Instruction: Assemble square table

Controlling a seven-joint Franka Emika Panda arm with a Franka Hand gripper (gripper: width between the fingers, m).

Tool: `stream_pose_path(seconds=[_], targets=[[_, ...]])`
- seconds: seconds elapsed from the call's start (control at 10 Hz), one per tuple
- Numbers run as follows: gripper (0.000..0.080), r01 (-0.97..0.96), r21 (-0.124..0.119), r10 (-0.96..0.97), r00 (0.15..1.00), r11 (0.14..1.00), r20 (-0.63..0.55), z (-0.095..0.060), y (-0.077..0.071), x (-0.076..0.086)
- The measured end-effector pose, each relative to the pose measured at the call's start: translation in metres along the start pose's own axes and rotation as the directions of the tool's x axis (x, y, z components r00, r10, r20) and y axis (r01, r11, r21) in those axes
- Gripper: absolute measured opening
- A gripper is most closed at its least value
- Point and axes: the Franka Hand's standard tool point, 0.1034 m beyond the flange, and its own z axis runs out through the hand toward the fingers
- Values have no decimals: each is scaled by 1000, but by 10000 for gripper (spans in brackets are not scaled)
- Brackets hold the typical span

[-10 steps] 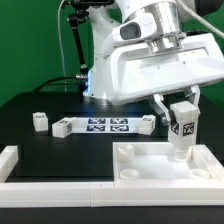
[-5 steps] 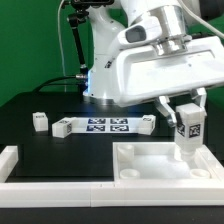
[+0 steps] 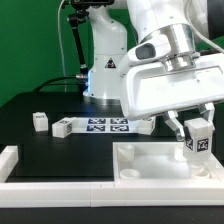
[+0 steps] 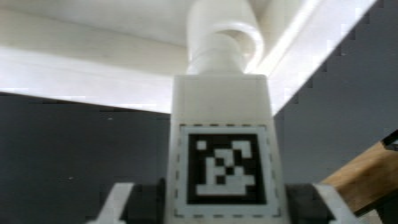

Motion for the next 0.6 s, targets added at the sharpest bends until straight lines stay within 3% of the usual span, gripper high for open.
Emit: stream_pose_path(seconds=[0.2,0.6], targets=[[292,-23,8,23,1000,1000,4,3,-7,-1],[292,-35,-2,35,999,999,2,8,-5,-10]])
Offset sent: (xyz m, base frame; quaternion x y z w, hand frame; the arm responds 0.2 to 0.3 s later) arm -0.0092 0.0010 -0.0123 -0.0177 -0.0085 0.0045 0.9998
